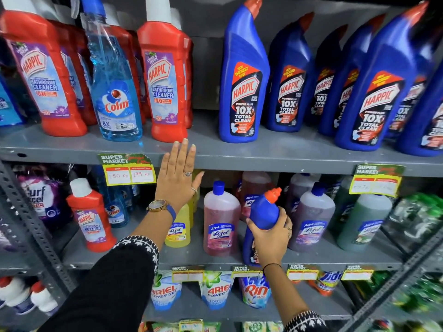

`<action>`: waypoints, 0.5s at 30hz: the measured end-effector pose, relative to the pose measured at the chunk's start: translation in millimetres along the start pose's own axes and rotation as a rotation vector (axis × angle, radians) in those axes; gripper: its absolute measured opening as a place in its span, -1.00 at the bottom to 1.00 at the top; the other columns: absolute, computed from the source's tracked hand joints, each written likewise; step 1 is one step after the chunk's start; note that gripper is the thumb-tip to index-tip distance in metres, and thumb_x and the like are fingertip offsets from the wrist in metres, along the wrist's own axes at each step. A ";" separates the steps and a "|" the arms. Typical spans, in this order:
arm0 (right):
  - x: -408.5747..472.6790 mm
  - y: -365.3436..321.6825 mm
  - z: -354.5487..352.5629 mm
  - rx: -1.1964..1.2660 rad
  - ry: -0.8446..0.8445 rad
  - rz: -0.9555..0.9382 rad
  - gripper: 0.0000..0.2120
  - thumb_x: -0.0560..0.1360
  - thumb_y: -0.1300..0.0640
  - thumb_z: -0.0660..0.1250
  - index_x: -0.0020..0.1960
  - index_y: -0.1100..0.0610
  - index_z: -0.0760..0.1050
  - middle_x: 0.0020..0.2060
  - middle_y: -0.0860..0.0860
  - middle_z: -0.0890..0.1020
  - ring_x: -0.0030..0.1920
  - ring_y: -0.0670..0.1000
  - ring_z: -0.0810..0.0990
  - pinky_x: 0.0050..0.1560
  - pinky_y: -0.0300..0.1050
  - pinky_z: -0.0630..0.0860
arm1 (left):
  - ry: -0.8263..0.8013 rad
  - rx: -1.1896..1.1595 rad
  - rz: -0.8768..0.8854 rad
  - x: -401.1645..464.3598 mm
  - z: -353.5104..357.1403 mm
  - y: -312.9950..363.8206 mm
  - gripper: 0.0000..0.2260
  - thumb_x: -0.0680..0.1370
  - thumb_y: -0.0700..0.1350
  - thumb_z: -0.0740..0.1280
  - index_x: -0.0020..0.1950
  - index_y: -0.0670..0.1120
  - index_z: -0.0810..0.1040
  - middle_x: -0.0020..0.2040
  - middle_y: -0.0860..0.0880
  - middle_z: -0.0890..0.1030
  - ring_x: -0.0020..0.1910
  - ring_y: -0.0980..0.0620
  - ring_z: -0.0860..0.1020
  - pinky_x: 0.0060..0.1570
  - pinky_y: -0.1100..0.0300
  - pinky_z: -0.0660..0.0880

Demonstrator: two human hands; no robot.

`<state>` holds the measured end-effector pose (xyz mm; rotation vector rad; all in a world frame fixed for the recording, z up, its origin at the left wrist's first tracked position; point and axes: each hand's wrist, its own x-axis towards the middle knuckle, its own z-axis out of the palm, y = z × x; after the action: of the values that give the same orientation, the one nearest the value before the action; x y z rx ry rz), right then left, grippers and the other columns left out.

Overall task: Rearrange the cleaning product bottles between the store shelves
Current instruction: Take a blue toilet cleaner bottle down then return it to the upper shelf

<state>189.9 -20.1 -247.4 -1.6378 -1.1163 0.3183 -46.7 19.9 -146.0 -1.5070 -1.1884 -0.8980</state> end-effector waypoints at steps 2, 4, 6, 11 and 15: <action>-6.1 -5.8 -10.8 -0.015 0.002 -0.014 -0.14 0.19 -0.13 0.55 0.38 0.00 0.25 0.33 0.11 0.37 0.29 0.20 0.36 0.06 0.17 0.48 | -0.006 -0.012 -0.004 0.6 -0.6 0.4 -0.31 0.59 0.11 0.09 0.55 -0.14 -0.19 0.54 -0.09 -0.22 0.52 -0.06 -0.16 0.49 0.06 -0.17; -11.5 -15.0 -21.9 -0.024 0.005 -0.044 -0.14 0.19 -0.15 0.54 0.39 -0.02 0.24 0.32 0.08 0.38 0.28 0.17 0.38 0.02 0.14 0.49 | -0.017 -0.017 -0.008 0.4 -0.6 0.4 -0.31 0.59 0.12 0.09 0.55 -0.15 -0.18 0.55 -0.10 -0.20 0.52 -0.07 -0.16 0.49 0.05 -0.18; -15.2 -27.1 -34.6 -0.009 0.015 -0.071 -0.15 0.18 -0.17 0.53 0.37 -0.05 0.25 0.30 0.05 0.38 0.27 0.15 0.39 -0.02 0.14 0.51 | -0.027 -0.026 -0.016 0.9 -1.6 0.7 -0.31 0.58 0.12 0.10 0.55 -0.16 -0.16 0.55 -0.16 -0.10 0.52 -0.07 -0.16 0.49 0.05 -0.19; -15.9 -71.0 -67.8 0.057 0.034 -0.148 -0.16 0.14 -0.22 0.50 0.34 -0.11 0.25 0.24 -0.01 0.39 0.24 0.10 0.38 -0.03 0.09 0.50 | -0.063 -0.053 -0.024 1.9 -6.2 1.0 -0.30 0.57 0.13 0.08 0.55 -0.16 -0.17 0.55 -0.13 -0.16 0.52 -0.07 -0.16 0.48 0.06 -0.21; -1.8 -112.1 -93.1 0.134 0.005 -0.206 -0.18 0.16 -0.22 0.52 0.32 -0.11 0.25 0.19 -0.01 0.39 0.21 0.10 0.39 -0.01 0.07 0.48 | -0.094 -0.068 -0.030 1.5 -9.8 1.0 -0.31 0.57 0.14 0.05 0.55 -0.15 -0.17 0.55 -0.10 -0.20 0.52 -0.07 -0.14 0.49 0.05 -0.20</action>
<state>196.8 -80.6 -115.0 -1.3920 -1.2223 0.2490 -45.1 10.7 -142.3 -1.6046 -1.2622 -0.9036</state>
